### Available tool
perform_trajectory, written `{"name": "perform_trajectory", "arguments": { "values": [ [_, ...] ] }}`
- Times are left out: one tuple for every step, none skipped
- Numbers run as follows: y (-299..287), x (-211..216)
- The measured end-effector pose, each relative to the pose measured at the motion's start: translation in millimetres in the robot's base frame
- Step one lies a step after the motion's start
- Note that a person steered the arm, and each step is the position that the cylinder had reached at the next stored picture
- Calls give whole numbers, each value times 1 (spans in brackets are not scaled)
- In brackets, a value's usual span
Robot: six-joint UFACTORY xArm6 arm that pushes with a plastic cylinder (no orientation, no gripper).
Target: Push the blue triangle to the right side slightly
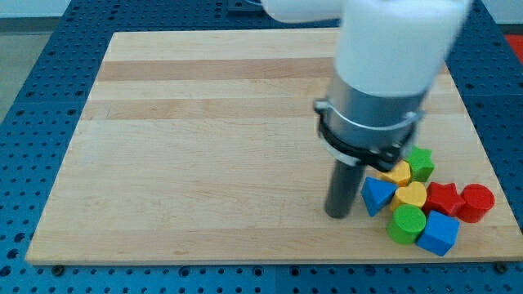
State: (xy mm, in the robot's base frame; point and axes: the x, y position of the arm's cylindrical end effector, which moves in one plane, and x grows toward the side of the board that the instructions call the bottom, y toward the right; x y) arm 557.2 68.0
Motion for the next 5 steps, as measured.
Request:
{"name": "perform_trajectory", "arguments": {
  "values": [
    [-4,-18],
    [15,-1],
    [15,4],
    [16,8],
    [28,8]
  ]
}}
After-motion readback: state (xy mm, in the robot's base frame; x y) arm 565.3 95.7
